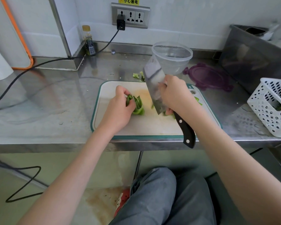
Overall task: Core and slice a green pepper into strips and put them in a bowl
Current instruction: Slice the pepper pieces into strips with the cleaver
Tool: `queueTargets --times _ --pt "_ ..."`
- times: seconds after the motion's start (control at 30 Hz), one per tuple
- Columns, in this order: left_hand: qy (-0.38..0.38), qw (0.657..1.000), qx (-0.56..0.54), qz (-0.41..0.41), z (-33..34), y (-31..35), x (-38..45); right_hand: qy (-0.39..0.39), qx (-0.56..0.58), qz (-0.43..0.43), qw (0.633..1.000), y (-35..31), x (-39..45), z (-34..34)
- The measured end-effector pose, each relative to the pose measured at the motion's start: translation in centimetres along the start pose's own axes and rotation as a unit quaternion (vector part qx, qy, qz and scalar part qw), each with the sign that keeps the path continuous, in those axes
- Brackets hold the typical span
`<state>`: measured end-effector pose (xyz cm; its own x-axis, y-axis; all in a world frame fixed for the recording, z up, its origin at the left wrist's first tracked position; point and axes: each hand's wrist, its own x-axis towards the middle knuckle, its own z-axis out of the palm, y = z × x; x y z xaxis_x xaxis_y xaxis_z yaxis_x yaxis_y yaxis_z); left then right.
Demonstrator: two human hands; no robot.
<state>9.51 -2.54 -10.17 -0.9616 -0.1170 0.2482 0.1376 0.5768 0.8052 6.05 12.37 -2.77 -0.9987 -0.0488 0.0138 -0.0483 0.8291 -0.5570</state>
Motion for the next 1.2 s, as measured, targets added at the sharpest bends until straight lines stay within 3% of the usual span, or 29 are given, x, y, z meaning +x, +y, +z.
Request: queueTargets --times 0.27,0.43,0.63,0.87,1.03,1.2 --pt "-0.001 1.000 -0.012 -0.005 0.0 0.0 0.0 -0.047 0.069 0.006 0.997 -1.4 -1.1 0.2" --pt "0.001 1.000 -0.014 0.002 0.1 0.0 0.0 -0.029 0.003 -0.042 0.999 -1.3 -1.3 1.6" --pt "0.003 1.000 -0.024 0.008 -0.1 0.1 -0.1 -0.074 -0.068 -0.005 0.995 -1.8 -1.2 3.1" --pt "-0.001 0.999 -0.045 0.006 -0.1 0.1 -0.2 -0.035 -0.139 -0.021 0.989 -2.9 -2.0 3.6" --pt "-0.016 0.999 -0.052 0.001 -0.1 0.2 -0.2 -0.067 -0.187 -0.023 0.980 -4.3 -0.7 3.6" --pt "0.019 0.996 -0.088 -0.016 -0.2 0.1 -0.2 -0.057 -0.154 -0.043 0.986 -5.2 -0.1 3.9"
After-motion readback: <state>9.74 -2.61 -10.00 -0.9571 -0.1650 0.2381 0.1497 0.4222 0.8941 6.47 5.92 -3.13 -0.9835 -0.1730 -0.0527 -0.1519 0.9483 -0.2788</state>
